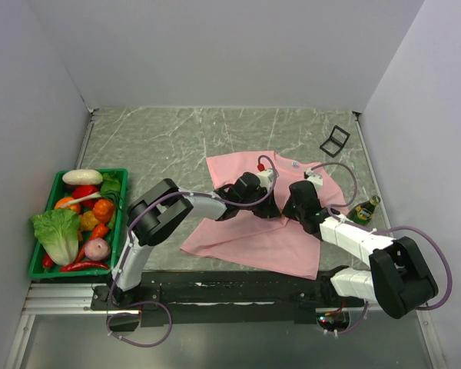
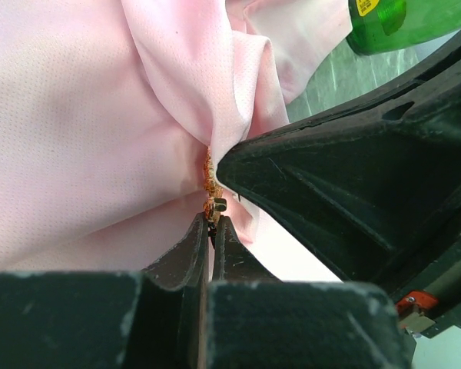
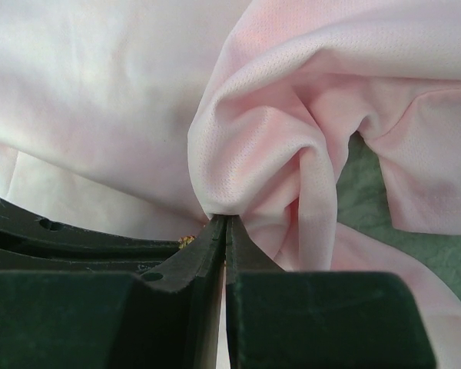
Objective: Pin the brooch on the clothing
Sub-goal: Close the brooch on the flattened clothing.
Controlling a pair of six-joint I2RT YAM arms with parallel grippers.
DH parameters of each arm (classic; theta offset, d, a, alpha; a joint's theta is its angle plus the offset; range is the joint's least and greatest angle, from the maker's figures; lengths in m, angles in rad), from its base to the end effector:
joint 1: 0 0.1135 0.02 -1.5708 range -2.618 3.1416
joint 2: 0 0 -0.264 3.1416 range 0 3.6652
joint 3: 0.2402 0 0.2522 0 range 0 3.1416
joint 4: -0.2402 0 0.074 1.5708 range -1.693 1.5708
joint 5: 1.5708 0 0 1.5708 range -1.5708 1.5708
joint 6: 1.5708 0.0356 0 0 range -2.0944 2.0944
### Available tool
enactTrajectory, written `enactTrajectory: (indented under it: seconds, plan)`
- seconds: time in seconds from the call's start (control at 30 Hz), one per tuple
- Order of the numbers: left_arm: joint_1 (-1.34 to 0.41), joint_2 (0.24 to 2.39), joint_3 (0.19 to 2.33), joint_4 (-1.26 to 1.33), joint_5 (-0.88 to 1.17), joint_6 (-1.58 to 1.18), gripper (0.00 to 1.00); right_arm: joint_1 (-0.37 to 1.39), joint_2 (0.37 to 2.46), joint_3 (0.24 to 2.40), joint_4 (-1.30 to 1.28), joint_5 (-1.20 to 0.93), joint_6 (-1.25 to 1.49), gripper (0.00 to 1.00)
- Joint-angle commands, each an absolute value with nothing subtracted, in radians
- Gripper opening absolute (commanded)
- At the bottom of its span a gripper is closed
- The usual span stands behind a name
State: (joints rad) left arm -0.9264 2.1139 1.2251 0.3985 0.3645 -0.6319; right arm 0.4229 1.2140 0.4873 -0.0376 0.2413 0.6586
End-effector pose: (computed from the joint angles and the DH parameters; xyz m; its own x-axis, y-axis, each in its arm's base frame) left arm 0.2614 -0.3690 0.1367 -0.7810 0.1208 -0.6127 0.5881 0.4724 -0.6565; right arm 0.2124 0.0863 0.1678 -0.6467 0.3607 -0.6721 0.1955 0.9301 0.3110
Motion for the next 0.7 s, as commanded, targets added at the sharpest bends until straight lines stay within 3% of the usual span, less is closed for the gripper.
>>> enactTrajectory:
  seconds: [0.0,0.57,0.67]
  plan:
    - [-0.980,2.029,1.256,0.476,0.565,-0.647,0.01,0.420,1.198,0.485,0.038,0.275,0.669,0.09]
    - [-0.876,2.143,1.255,0.653,0.745,-0.779,0.01,0.309,1.057,0.476,-0.089,0.080,0.650,0.32]
    - [-0.868,2.163,1.272,0.675,0.778,-0.793,0.01,0.229,1.009,0.459,-0.097,-0.021,0.646,0.44]
